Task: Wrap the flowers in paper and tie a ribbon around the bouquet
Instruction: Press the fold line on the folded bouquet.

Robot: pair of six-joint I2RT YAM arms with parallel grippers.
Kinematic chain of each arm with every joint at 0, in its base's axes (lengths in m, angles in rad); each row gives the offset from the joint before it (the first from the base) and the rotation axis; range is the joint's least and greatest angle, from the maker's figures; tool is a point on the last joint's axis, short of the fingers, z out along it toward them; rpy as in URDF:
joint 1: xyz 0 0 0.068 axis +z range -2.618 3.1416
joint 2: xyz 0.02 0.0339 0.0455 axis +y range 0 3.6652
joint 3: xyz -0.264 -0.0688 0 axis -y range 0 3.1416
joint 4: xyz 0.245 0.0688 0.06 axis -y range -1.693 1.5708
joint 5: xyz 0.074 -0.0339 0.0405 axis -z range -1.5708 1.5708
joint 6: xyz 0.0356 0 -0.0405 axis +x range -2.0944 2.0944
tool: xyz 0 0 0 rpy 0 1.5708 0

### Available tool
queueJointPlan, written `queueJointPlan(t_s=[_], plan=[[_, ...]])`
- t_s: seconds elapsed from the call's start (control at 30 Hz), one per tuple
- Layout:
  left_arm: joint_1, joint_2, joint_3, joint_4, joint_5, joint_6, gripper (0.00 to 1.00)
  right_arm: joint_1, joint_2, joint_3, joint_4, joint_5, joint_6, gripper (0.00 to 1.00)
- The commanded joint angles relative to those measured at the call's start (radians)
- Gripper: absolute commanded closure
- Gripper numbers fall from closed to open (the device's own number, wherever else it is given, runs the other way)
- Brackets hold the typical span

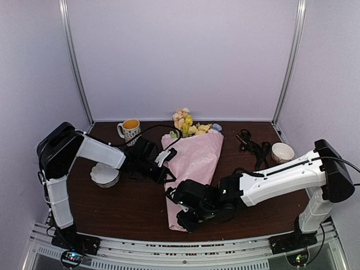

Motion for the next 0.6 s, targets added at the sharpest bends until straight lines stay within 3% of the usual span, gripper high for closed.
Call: queueJointPlan(t_s=[0.0, 0.27, 0.57], plan=[[0.011, -0.007, 0.044, -0.029, -0.042, 0.062, 1.00, -0.045, 0.019, 0.052, -0.054, 0.066, 0.024, 0.79], [0.018, 0.065, 0.045, -0.005, -0.043, 0.035, 1.00, -0.045, 0.150, 0.102, -0.141, 0.083, 0.038, 0.81], [0.031, 0.106, 0.013, 0.017, -0.062, 0.012, 1.00, 0.013, 0.141, 0.048, -0.155, 0.060, 0.050, 0.81]])
